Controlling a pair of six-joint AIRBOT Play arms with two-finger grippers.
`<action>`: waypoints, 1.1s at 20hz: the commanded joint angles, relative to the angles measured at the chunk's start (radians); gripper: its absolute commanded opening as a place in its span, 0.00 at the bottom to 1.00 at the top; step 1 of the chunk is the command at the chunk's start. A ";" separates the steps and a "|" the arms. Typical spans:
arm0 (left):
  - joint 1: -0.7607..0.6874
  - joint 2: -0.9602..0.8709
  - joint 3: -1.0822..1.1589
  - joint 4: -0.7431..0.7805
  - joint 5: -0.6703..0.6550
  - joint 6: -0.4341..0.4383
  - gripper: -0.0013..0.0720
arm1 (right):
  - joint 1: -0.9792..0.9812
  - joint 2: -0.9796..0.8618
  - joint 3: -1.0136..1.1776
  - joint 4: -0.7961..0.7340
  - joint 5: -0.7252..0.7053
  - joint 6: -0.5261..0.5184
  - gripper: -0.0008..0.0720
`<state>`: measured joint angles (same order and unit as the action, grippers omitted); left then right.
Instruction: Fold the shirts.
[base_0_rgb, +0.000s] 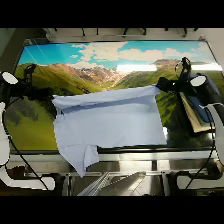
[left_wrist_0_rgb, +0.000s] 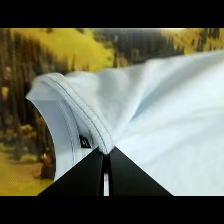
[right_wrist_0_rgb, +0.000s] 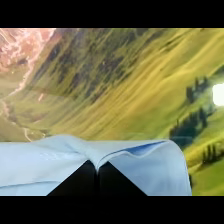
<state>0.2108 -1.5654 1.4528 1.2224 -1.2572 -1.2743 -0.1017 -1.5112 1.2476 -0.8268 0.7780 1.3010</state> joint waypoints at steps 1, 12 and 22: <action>-0.020 -0.011 -0.003 0.119 -0.095 -0.046 0.03 | -0.013 -0.018 -0.003 -0.064 0.056 0.044 0.04; -0.061 -0.009 -0.235 0.164 -0.116 -0.122 0.03 | -0.020 -0.018 -0.121 -0.246 0.226 0.181 0.04; -0.017 0.210 -0.273 0.198 -0.180 -0.156 0.79 | -0.081 0.064 -0.090 -0.251 0.591 0.057 0.98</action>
<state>0.1612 -1.4528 1.2064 1.4067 -1.3979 -1.4090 -0.1516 -1.4899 1.1519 -1.0718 1.1767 1.4239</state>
